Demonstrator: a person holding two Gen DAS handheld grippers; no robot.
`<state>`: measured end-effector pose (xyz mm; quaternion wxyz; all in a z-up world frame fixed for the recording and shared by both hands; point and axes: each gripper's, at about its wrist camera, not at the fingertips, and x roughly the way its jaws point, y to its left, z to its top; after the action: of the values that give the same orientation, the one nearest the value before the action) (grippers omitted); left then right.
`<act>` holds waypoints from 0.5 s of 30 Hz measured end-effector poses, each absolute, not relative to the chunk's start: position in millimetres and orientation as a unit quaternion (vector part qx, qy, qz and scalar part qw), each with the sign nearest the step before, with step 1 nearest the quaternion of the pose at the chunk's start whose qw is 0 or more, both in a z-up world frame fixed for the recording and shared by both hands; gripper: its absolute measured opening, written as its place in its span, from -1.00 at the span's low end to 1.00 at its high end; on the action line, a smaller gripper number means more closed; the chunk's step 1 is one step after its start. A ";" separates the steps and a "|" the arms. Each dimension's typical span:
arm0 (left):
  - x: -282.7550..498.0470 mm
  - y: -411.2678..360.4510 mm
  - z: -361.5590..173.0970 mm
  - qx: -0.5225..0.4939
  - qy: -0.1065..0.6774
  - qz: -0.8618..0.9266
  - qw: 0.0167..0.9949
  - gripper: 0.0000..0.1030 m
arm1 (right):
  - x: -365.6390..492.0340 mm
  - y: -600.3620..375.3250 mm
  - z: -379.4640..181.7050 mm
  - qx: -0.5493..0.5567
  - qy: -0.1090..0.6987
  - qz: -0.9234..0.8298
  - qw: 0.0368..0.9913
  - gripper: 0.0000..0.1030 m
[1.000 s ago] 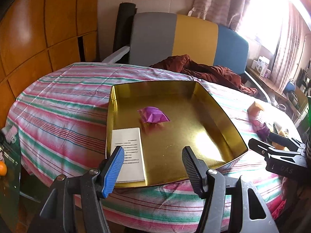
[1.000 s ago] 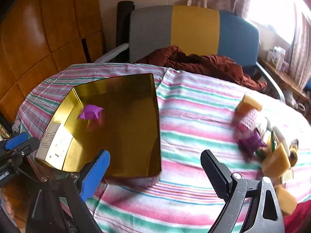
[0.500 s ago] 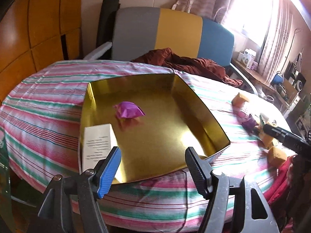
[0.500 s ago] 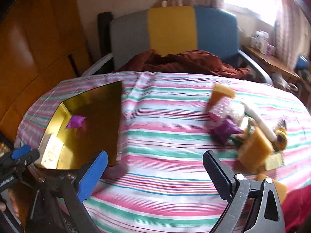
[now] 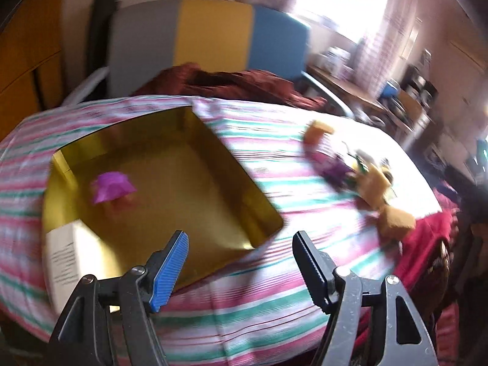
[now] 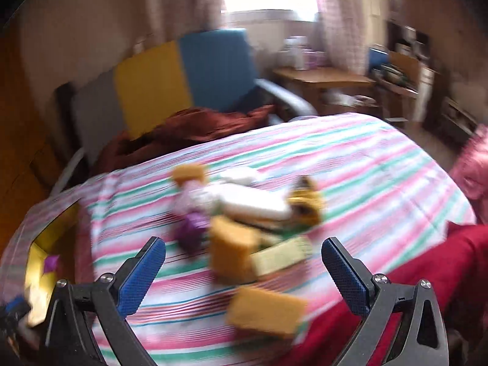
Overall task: Organize objects
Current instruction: 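Move both tools from the tray back to the pile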
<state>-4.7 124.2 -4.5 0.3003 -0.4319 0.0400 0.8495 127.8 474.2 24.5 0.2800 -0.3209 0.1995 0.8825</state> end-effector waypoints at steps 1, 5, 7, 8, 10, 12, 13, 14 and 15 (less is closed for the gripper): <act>-3.8 132.8 -5.1 -0.434 0.045 0.844 0.311 0.40 | 133.7 483.5 24.1 -0.318 0.213 0.879 0.286 0.99; 1.7 176.3 -7.5 -0.438 0.070 0.818 0.365 0.40 | 147.8 501.9 23.0 -0.308 0.226 0.870 0.312 0.99; 6.8 200.1 -10.5 -0.443 0.082 0.799 0.398 0.40 | 154.0 508.4 20.1 -0.303 0.234 0.867 0.318 0.99; 8.7 210.2 -12.2 -0.446 0.087 0.791 0.410 0.40 | 155.3 510.3 18.3 -0.302 0.237 0.866 0.319 0.99; 14.3 237.1 -17.2 -0.454 0.097 0.769 0.439 0.44 | 160.0 516.0 13.5 -0.298 0.249 0.864 0.321 0.99; 19.4 256.5 -19.9 -0.456 0.106 0.758 0.455 0.60 | 164.4 522.8 7.2 -0.294 0.278 0.858 0.315 0.99; 22.5 266.6 -21.7 -0.454 0.112 0.753 0.463 0.60 | 166.4 523.7 6.0 -0.292 0.290 0.856 0.312 0.99; 26.3 279.9 -24.1 -0.454 0.119 0.744 0.475 0.60 | 168.2 524.6 5.8 -0.288 0.294 0.856 0.312 0.99; 27.9 286.3 -25.2 -0.455 0.122 0.739 0.482 0.60 | 168.5 524.6 6.2 -0.285 0.296 0.857 0.311 0.99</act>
<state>27.9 286.3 -25.2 0.4821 -0.4549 0.1216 0.7388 168.5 524.6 6.2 0.3105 -0.2845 0.2961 0.8573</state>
